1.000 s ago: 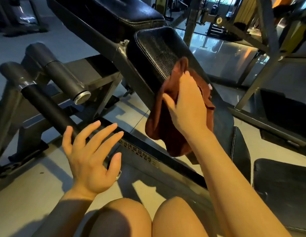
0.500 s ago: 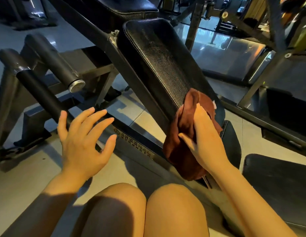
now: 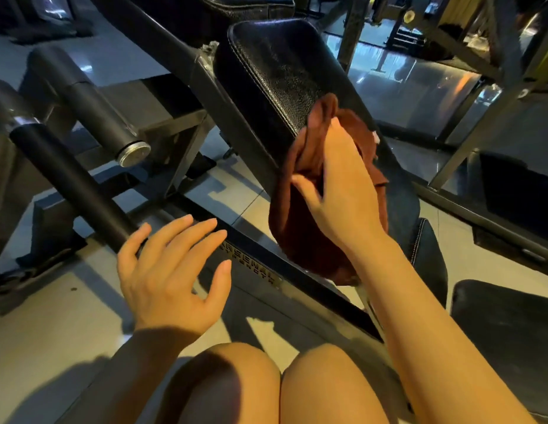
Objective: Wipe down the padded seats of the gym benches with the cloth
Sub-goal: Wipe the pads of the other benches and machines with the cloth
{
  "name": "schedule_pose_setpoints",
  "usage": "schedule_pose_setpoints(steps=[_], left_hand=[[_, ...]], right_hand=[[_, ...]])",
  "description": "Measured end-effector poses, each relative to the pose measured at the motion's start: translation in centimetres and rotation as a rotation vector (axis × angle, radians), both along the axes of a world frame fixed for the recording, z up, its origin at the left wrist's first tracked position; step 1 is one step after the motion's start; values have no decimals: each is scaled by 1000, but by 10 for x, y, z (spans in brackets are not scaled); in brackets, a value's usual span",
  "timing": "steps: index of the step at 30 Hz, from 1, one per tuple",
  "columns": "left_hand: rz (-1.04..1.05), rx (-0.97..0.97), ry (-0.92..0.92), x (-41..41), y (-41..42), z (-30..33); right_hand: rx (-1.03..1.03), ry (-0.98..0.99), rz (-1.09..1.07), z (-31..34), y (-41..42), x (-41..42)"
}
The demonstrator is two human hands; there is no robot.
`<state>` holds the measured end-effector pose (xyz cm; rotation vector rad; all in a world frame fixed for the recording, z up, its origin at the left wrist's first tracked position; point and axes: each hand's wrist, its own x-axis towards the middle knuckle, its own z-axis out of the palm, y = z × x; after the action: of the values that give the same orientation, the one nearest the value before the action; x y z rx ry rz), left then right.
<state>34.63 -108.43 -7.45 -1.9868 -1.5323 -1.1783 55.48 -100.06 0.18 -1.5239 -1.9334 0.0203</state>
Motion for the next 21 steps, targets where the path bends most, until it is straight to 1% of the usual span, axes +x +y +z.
schedule_pose_setpoints(steps=[3,5,7,10,12,15,18,21], left_hand=[[-2,-17,-2,-2,0,0],[7,-36,-7,-3,0,1],[18,-56,-20,-3,-1,2],[39,-69,-34,0,-2,4],[62,-65,-56,1,-3,5],[76,-57,-88,3,-3,4],[89,-76,-69,2,-3,4],[99,-93,-69,5,-4,5]], right_hand=[[136,-39,16,36,36,-40],[166,-49,3,42,42,-52],[175,-44,-11,34,32,-51],[183,57,-94,3,4,-26],[182,83,-121,-17,-16,-8],[214,73,-67,-27,-21,6],[146,47,-5,-12,-17,8],[142,29,45,5,-13,4]])
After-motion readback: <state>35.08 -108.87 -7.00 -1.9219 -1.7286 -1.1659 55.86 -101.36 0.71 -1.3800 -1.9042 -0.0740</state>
